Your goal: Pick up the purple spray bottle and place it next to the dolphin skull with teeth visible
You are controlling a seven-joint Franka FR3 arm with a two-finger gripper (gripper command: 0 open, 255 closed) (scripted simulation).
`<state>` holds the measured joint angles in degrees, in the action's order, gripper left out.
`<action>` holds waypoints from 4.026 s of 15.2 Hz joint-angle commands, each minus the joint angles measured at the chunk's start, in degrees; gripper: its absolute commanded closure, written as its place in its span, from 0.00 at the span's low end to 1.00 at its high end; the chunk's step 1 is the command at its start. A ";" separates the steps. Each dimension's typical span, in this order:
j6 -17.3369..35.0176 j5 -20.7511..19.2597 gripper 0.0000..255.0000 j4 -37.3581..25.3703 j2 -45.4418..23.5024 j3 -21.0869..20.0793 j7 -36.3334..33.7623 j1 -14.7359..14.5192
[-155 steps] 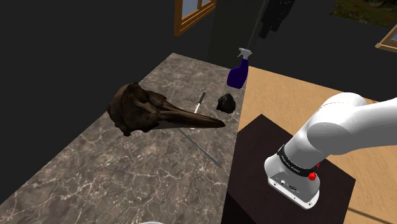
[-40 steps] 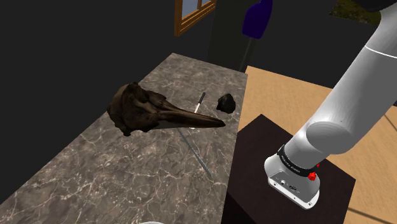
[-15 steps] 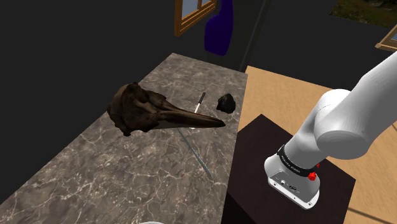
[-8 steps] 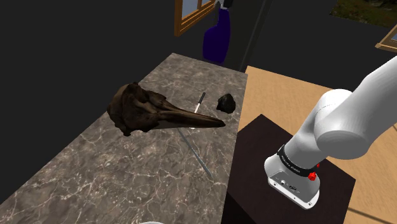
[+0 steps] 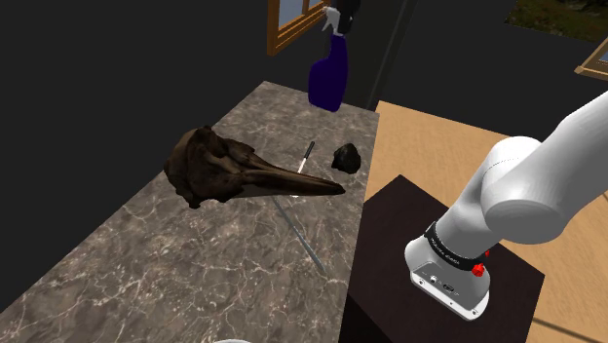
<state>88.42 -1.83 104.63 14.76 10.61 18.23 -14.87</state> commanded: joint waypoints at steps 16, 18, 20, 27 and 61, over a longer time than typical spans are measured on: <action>13.06 -0.38 1.00 14.45 1.44 0.25 -0.09 0.24; 14.61 -0.40 1.00 15.93 1.38 0.30 -0.07 0.27; 16.15 -0.41 1.00 17.36 1.27 0.36 -0.05 0.29; 21.59 -0.39 1.00 22.02 0.48 0.58 0.07 0.35; 21.85 -0.36 0.00 21.96 0.16 0.66 0.19 0.37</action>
<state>110.28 -2.19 126.61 14.92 11.27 18.42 -14.50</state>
